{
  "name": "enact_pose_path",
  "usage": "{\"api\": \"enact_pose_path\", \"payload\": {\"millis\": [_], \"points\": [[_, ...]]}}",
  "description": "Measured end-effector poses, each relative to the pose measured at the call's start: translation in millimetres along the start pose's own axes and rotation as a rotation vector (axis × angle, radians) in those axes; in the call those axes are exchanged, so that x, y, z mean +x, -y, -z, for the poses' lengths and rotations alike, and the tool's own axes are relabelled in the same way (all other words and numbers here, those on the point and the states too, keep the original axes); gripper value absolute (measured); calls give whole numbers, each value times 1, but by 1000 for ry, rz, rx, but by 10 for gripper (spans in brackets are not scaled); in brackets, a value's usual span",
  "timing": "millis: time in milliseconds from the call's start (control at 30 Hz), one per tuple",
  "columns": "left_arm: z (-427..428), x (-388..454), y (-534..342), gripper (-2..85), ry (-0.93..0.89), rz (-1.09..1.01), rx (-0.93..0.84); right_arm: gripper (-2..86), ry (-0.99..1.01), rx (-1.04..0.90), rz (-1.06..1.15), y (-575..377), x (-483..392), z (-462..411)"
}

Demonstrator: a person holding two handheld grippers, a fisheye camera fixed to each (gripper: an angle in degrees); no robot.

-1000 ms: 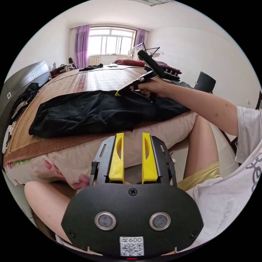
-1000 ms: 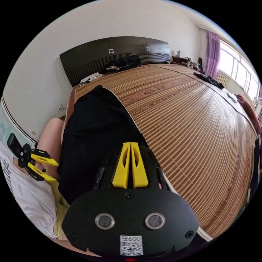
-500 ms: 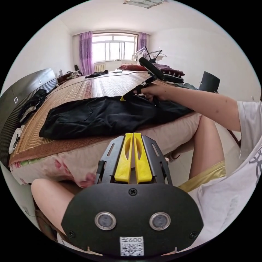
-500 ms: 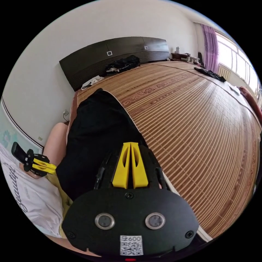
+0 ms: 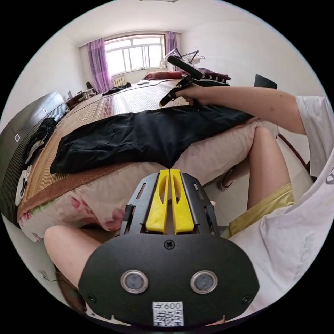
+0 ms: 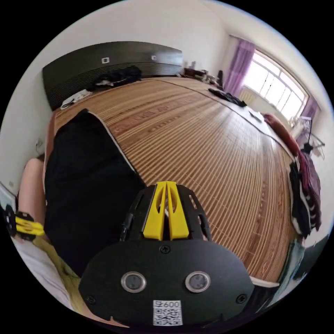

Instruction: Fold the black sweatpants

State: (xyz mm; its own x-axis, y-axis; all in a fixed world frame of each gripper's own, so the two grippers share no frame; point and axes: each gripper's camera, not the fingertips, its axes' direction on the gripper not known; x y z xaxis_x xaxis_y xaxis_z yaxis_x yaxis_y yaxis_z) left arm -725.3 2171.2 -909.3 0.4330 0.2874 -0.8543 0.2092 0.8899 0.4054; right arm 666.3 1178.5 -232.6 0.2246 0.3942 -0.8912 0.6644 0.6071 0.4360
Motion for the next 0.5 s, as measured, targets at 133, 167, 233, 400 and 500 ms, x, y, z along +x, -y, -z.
{"api": "enact_pose_path", "payload": {"millis": [133, 167, 233, 400, 500], "points": [[11, -24, 1, 4, -82, 75, 39, -3, 265, 234, 207, -59, -81, 86], [18, -31, 5, 4, -107, 86, 46, 1, 304, 266, 285, -83, -109, 107], [32, -42, 13, 3, -129, 95, 51, 19, 333, 286, 374, -117, -150, 131], [59, -66, 43, 3, -179, 72, 35, 47, 242, 246, 508, -166, -232, 148], [65, -70, 51, 4, -164, 38, 17, 32, 206, 243, 495, -166, -253, 144]]}}
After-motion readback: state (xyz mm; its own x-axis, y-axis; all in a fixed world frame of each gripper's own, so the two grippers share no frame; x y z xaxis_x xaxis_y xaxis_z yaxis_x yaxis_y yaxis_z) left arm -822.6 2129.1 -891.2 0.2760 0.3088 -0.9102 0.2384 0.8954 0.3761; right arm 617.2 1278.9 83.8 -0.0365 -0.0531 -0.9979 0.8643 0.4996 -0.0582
